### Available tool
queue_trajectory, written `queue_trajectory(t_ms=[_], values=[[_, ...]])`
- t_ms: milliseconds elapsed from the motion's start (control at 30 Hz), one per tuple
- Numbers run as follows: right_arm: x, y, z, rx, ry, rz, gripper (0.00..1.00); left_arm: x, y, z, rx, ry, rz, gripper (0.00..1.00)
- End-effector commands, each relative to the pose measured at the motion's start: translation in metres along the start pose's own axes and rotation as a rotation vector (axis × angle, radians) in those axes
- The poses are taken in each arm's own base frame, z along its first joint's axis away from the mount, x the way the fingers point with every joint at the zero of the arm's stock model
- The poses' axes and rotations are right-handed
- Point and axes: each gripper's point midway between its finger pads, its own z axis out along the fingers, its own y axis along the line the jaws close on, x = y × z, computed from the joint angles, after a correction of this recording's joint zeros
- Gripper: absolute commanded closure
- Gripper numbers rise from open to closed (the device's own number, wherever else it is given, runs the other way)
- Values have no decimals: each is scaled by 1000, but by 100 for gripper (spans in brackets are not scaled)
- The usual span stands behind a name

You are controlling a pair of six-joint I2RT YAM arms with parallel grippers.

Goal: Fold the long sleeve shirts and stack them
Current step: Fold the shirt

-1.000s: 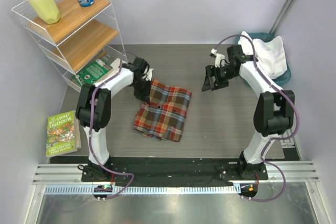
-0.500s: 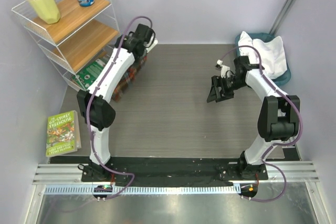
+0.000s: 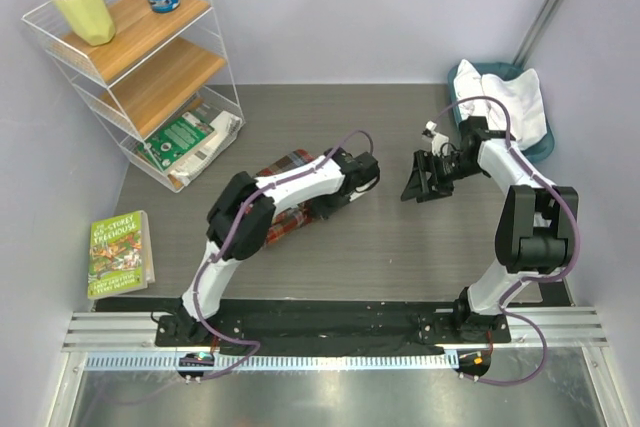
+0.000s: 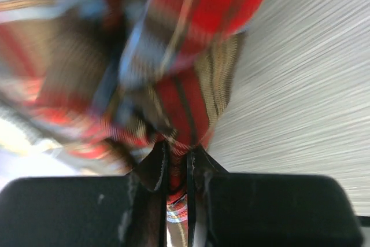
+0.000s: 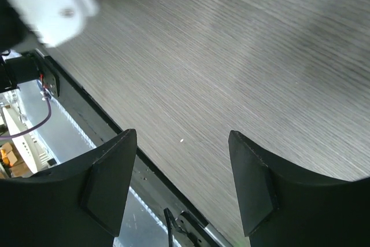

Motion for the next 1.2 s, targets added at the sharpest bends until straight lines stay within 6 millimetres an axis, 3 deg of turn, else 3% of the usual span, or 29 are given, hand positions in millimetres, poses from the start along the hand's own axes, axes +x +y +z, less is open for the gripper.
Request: queue_trajectory(t_ms=[0, 33, 67, 133, 167, 200, 267, 333, 367, 433, 467, 533, 567, 600, 667, 700, 767, 867, 967, 1067, 1133, 1167], values=[[1, 16, -10, -28, -27, -46, 30, -51, -41, -32, 167, -139, -122, 89], [4, 17, -10, -29, -21, -40, 30, -56, -46, -36, 180, -154, -106, 78], [5, 17, -11, -27, -18, -39, 30, -57, -54, -45, 216, -165, -67, 61], [6, 20, -14, -27, -18, -39, 29, -61, -69, -69, 333, -213, -46, 49], [7, 22, -15, -34, -17, -37, 29, -60, -68, -89, 375, -256, -39, 32], [8, 24, -15, -41, -16, -32, 28, -60, -77, -109, 462, -296, -19, 23], [11, 26, -13, -55, -11, -8, 27, -54, -73, -146, 515, -376, 8, 17], [12, 29, -10, -84, -7, 17, 27, -51, -59, -164, 510, -433, 20, 17], [15, 28, -6, -94, 2, 51, 27, -45, -35, -172, 504, -467, -26, 18], [12, 32, -1, -129, -10, 73, 28, -29, -9, -158, 502, -434, -80, 22], [14, 35, 4, -145, -6, 116, 28, -13, 18, -140, 488, -392, -137, 27], [5, 37, 11, -164, -43, 113, 30, 6, 39, -119, 484, -373, -125, 30], [5, 38, 16, -168, -45, 127, 31, 20, 60, -105, 477, -358, -162, 33], [3, 43, 21, -174, -40, 147, 32, 34, 63, -90, 463, -328, -169, 36], [-6, 50, 34, -168, -47, 115, 34, 44, 78, -69, 406, -336, -88, 45], [-5, 57, 46, -177, -21, 106, 36, 55, 71, -52, 398, -293, -68, 48], [-11, 60, 55, -158, -7, 86, 39, 59, 76, -37, 344, -304, 2, 52], [-12, 64, 74, -175, 48, 90, 42, 81, 56, 7, 351, -209, 53, 53], [-16, 60, 79, -183, 58, 113, 41, 85, 28, 29, 415, -160, 24, 56], [-17, 54, 72, -166, 46, 124, 38, 76, -23, 26, 520, -120, 12, 59], [-17, 48, 62, -147, 33, 124, 37, 61, -74, 2, 645, -112, -10, 55], [-17, 45, 58, -137, 32, 119, 37, 45, -86, -13, 675, -143, -8, 54]])
